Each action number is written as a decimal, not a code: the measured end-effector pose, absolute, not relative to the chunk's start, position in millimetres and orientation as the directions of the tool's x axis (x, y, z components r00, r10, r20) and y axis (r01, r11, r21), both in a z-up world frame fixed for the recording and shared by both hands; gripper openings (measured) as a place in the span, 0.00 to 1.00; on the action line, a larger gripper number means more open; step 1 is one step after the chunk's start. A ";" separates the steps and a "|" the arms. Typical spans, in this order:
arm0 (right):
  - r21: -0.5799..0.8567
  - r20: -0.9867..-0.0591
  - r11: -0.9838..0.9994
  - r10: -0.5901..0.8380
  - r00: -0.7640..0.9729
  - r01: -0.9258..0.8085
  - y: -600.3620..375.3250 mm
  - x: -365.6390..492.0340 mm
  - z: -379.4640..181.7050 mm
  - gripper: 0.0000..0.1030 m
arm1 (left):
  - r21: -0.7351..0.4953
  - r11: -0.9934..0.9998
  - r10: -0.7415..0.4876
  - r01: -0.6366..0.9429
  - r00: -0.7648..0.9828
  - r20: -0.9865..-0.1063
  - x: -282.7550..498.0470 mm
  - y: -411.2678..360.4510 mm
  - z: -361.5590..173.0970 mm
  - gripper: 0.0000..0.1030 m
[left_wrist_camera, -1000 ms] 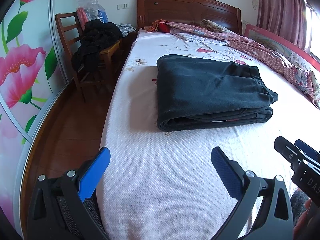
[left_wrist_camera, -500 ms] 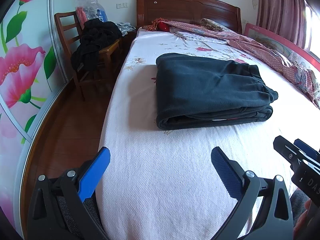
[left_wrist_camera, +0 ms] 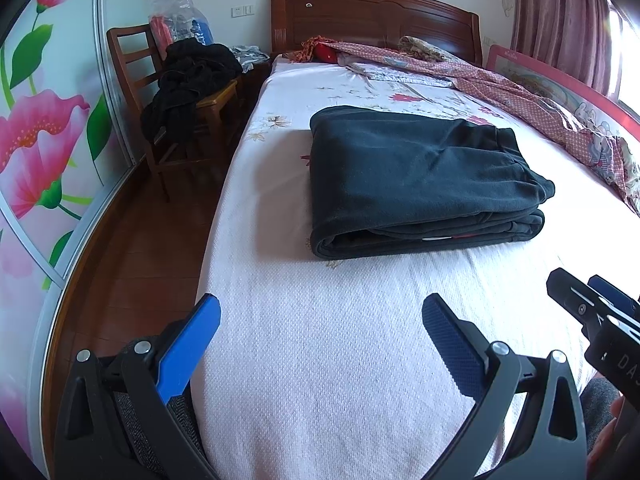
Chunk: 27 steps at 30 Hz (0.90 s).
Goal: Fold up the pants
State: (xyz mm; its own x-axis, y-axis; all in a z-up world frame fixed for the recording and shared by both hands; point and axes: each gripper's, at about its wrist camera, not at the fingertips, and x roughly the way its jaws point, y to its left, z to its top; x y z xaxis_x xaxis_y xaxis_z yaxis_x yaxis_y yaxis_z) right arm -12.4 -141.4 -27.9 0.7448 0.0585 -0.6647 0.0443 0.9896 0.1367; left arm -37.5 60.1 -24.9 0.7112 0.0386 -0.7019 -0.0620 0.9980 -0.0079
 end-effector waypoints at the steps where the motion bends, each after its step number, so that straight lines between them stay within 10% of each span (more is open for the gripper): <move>1: 0.136 -0.665 0.990 0.058 0.745 0.044 -141.5 -12.4 -27.9 0.76 | -0.008 0.998 0.038 -0.062 0.711 -0.702 -37.5 60.1 -25.0 0.98; 27: 0.139 -0.665 0.990 0.066 0.744 0.037 -138.9 -13.9 -28.4 0.76 | 0.024 0.997 0.069 -0.074 0.705 -0.706 -33.2 61.2 -24.0 0.98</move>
